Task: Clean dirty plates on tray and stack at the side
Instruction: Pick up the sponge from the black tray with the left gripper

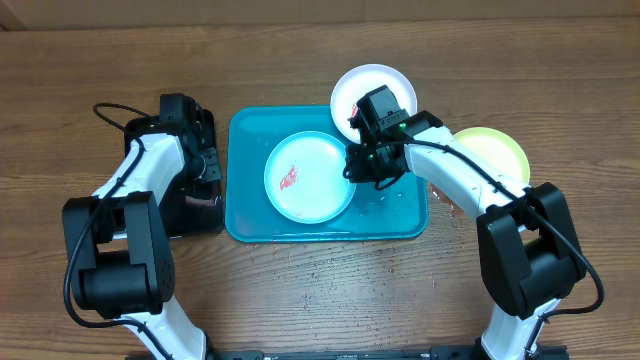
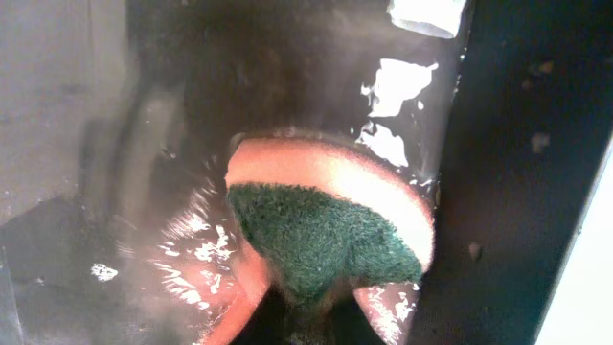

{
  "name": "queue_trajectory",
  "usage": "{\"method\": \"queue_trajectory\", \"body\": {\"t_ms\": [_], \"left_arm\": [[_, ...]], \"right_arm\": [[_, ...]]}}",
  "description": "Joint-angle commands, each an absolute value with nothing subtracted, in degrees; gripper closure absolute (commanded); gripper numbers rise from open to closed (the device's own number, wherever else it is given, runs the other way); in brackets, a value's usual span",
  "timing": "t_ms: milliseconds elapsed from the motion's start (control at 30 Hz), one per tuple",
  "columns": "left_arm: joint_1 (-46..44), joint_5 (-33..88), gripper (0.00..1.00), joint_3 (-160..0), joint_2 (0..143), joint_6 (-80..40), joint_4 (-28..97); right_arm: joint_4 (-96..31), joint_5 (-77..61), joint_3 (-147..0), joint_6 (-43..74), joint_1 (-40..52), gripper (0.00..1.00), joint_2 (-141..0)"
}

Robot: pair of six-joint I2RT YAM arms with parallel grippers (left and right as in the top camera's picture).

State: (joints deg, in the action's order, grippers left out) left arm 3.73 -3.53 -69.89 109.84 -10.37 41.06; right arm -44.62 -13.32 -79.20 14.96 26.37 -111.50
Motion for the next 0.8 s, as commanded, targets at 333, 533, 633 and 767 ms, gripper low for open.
{"method": "queue_trajectory", "body": {"t_ms": [333, 533, 633, 767], "left_arm": [[7.4, 2.6, 0.96, -72.5, 104.5, -10.7, 45.9], [11.5, 10.0, 0.96, -72.5, 101.1, -5.4, 46.0], [12.4, 12.6, 0.96, -72.5, 101.1, -3.6, 46.4], [12.5, 13.6, 0.96, -72.5, 100.2, -3.6, 45.4]], "right_arm": [[-44.4, -14.3, -80.6, 15.3, 26.7, 0.96, -111.5], [-44.4, -17.0, -80.6, 18.1, 26.7, 0.96, -111.5], [-44.7, -18.2, -80.6, 19.1, 26.7, 0.96, -111.5], [-45.7, -18.3, -80.5, 21.9, 26.8, 0.96, -111.6]]}}
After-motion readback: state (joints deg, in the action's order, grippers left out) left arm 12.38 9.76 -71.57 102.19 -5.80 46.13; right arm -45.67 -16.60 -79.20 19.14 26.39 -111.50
